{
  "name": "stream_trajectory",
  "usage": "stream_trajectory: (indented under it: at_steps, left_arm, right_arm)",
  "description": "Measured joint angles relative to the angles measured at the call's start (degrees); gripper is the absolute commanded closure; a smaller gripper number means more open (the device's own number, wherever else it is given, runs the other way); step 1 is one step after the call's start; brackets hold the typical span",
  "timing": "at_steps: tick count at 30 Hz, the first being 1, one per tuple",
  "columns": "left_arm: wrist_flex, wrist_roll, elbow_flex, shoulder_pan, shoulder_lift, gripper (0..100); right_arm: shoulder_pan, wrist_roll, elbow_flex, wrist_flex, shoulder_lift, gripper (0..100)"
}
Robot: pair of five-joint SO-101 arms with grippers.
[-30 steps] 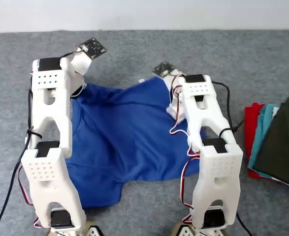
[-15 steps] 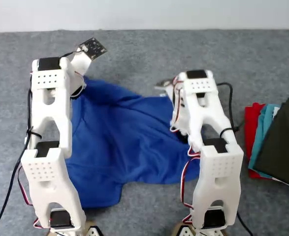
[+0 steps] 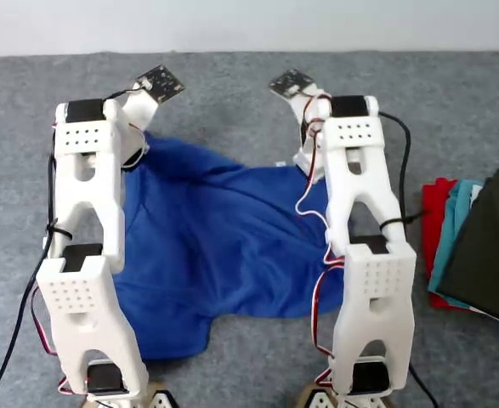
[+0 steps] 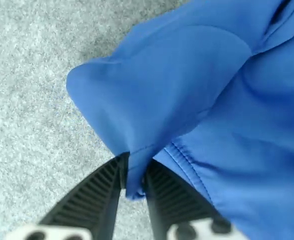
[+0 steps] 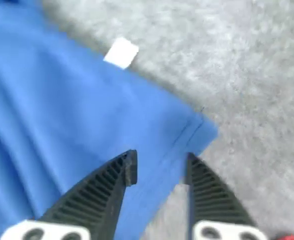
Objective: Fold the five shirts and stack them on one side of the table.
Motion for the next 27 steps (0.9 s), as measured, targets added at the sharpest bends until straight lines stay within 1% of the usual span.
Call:
stream_trajectory:
  at_steps: [4,12,16,19,27]
  left_arm:
    - [0.0,0.0,0.0,0.0,0.0,99]
    - [0.0,0.0,0.0,0.0,0.0,99]
    - [0.0,0.0,0.0,0.0,0.0,99]
    - [0.0,0.0,0.0,0.0,0.0,99]
    - [0.0,0.0,0.0,0.0,0.0,99]
  right_arm:
    - [1.23,-3.52,0.0,-4.92,3.78,76.9]
    - [2.81,-4.22,0.0,-9.85,5.54,76.9]
    - [4.48,-4.57,-1.93,-9.93,5.98,76.9]
    - [5.63,-6.95,-2.99,-9.93,6.07,76.8]
    - [4.31,-8.35,-3.34,-9.93,10.64,76.8]
